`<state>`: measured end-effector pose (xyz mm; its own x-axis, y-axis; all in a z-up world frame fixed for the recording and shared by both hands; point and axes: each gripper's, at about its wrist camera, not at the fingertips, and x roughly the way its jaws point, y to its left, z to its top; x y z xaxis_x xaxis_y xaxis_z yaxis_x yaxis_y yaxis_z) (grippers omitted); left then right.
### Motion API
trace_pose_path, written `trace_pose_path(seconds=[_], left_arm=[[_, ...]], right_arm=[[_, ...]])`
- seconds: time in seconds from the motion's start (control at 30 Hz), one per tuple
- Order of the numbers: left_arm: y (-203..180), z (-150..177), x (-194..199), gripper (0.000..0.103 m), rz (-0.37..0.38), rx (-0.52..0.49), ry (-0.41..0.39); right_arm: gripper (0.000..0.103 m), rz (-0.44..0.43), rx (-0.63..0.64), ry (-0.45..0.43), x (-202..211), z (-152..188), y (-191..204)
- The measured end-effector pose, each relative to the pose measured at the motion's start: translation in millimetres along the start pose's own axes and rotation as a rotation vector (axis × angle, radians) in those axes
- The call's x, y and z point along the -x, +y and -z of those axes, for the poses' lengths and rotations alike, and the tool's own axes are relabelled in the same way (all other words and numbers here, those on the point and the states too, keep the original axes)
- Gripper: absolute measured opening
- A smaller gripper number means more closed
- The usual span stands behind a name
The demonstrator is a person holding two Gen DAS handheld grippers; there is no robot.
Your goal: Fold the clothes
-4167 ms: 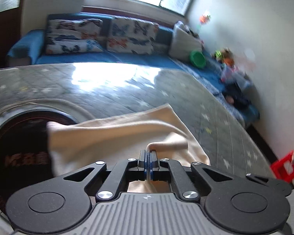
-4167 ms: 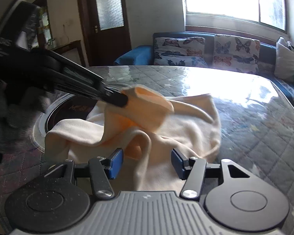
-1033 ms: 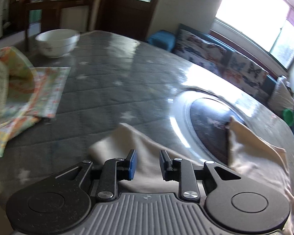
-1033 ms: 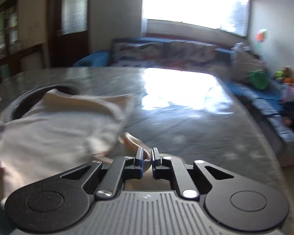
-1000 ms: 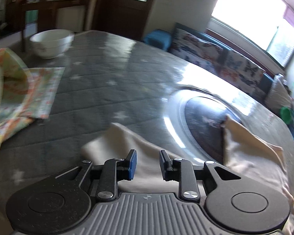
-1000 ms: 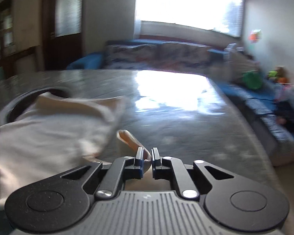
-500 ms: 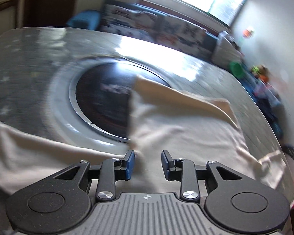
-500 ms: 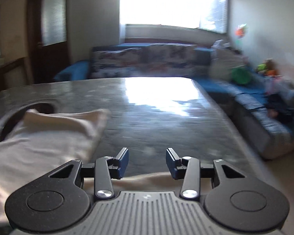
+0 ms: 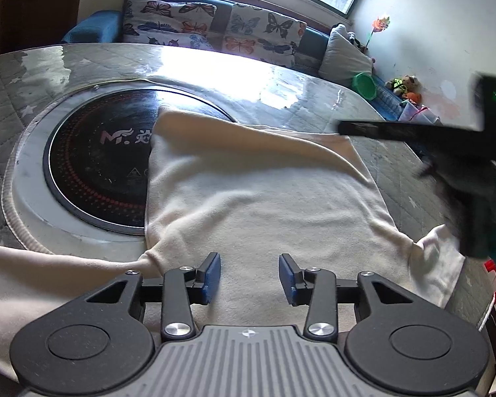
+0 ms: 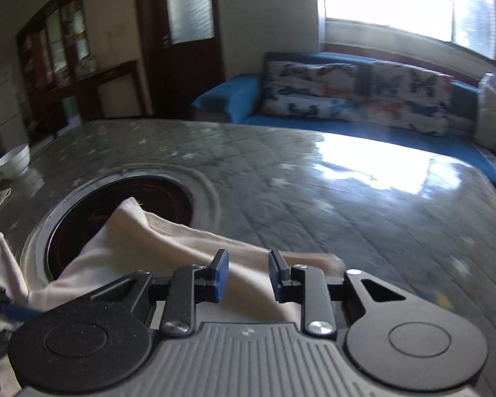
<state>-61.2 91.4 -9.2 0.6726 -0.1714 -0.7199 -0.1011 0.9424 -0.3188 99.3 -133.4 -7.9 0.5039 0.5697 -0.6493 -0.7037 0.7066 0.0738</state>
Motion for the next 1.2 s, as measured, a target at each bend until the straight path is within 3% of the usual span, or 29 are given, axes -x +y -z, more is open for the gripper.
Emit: trace_pose_path(seconds=[0.2, 0.37, 0.53, 0.63, 0.73, 0.93, 1.07, 1.2], left_arm=[[0.3, -1.3, 0.1, 0.049, 0.017, 0.004, 0.003], [1.6, -1.1, 0.3, 0.053, 0.035, 0.006, 0.003], [1.4, 0.4, 0.5, 0.054, 0.043, -0.002, -0.002], [2.4, 1.0, 1.1, 0.054, 0.049, -0.001, -0.005], [2.7, 1.3, 1.2, 0.055, 0.052, -0.004, -0.006], [2.3, 1.8, 0.9, 0.057, 0.057, -0.007, -0.005], [0.8, 2.4, 1.3, 0.058, 0.060, -0.015, -0.005], [-0.2, 2.5, 1.2, 0.060, 0.061, -0.024, -0.006]], right_arm=[[0.026, -0.047, 0.049, 0.074, -55.1, -6.3, 14.6], [0.025, -0.049, 0.094, 0.079, -64.8, -2.3, 20.2], [0.005, -0.030, 0.162, 0.061, -67.3, 0.3, 28.7], [0.003, -0.018, 0.207, 0.053, -66.6, 0.6, 34.7], [0.004, -0.040, 0.230, 0.060, -68.2, -1.0, 35.3], [0.016, -0.100, 0.230, 0.046, -69.3, -6.1, 33.4], [0.016, -0.108, 0.261, 0.068, -74.1, -3.8, 38.2], [0.003, -0.082, 0.299, 0.061, -74.9, -2.6, 44.7]])
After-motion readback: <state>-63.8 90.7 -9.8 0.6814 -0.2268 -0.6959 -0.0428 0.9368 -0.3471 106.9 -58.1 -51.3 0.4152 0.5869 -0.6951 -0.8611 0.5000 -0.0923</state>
